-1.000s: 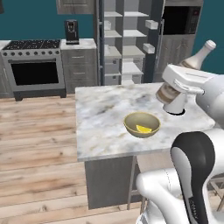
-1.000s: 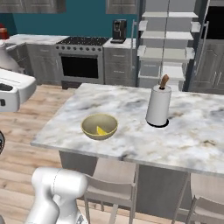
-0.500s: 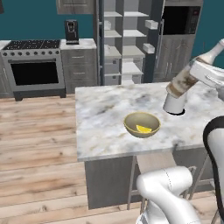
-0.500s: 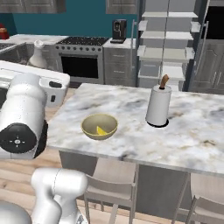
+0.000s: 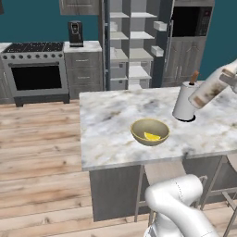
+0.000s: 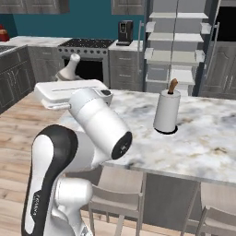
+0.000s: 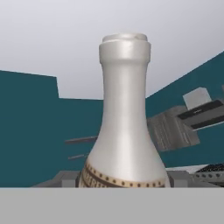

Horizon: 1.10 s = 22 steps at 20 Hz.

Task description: There is a bowl on the dining counter. Grab a lemon wedge from the fridge and place it in the bowl. Then get the liquor bottle and glass cup from the cabinet and place them next to the bowl.

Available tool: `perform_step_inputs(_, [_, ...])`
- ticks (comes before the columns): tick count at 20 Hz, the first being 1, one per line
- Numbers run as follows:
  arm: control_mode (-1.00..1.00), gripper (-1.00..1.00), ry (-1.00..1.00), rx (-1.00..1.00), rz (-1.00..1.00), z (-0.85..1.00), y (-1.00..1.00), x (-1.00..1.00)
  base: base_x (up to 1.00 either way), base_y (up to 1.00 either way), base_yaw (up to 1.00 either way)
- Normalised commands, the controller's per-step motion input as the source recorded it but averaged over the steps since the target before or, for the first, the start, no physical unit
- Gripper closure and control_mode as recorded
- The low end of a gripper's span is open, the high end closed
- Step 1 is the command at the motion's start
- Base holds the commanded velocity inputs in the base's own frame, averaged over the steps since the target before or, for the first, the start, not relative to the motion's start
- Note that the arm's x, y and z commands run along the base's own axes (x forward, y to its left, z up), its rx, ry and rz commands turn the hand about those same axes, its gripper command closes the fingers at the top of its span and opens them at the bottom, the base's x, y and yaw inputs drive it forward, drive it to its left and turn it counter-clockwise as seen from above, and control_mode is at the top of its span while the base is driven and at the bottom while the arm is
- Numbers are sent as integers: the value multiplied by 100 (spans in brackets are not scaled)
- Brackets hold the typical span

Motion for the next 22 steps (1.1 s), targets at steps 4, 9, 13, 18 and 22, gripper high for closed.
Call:
perform_step_inputs(4, [-100, 100, 0, -13, 17, -43, -35, -1, 0, 0, 0])
perform_step_inputs(9, [-100, 100, 0, -15, 8, -38, -36, 0, 0, 0, 0])
perform_step_inputs(13, [-100, 100, 0, -19, 1, -40, -30, 0, 0, 0, 0])
perform_step_inputs(18, [-100, 100, 1, -18, 0, -51, -26, 11, 0, 0, 0])
perform_step_inputs(22, [-100, 100, 4, -16, 0, -52, -24, 20, 0, 0, 0])
